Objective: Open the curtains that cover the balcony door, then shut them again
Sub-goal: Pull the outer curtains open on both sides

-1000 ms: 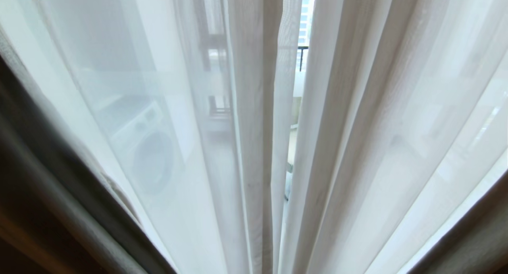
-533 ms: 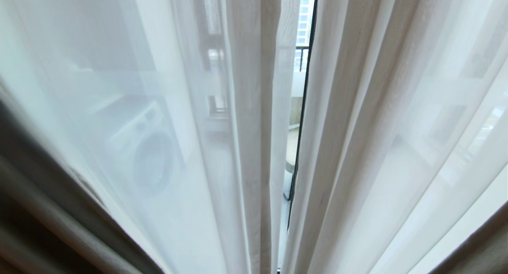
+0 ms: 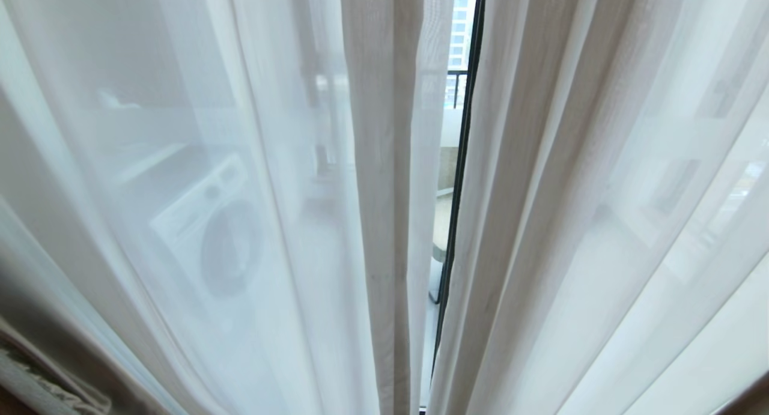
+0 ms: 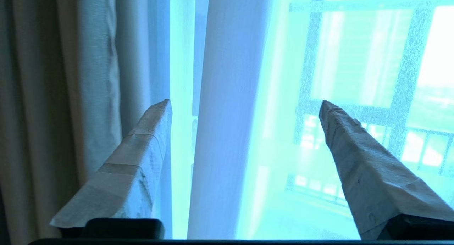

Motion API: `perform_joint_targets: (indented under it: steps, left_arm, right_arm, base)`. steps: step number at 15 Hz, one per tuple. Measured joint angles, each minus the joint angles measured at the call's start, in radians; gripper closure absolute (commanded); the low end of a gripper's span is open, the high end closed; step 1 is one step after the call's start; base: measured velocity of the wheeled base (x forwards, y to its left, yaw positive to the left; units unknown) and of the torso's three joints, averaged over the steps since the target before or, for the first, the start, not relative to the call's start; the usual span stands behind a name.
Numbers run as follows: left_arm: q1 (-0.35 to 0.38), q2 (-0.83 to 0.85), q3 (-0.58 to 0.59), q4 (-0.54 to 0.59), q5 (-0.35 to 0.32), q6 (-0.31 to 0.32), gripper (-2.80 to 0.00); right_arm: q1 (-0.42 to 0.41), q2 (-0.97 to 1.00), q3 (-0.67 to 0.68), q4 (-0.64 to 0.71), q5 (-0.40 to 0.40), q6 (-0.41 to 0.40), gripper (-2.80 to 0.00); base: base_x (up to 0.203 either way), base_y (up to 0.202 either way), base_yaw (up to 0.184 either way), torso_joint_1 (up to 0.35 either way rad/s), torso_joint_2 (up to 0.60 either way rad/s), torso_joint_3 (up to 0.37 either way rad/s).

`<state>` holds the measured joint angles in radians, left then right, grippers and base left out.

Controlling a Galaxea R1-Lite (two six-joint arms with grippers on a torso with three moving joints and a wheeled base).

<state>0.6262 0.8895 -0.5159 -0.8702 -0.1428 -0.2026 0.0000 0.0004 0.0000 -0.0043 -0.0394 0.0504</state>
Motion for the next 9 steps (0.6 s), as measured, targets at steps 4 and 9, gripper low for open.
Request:
perform_joint_targets:
  steps: [4,9]
  left_arm:
    - [-0.001,-0.009,0.023,0.0,-0.013,-0.002,0.0]
    - [-0.037,-0.012,0.097,0.003,-0.076,-0.002,0.0]
  right_arm:
    - [0.0,0.0,0.0,0.0,0.0,0.0,0.0]
    - [0.0,0.0,0.0,0.0,0.0,0.0,0.0]
  base:
    - [0.0,0.0,0.0,0.0,0.0,0.0]
    - [0.0,0.0,0.0,0.0,0.0,0.0]
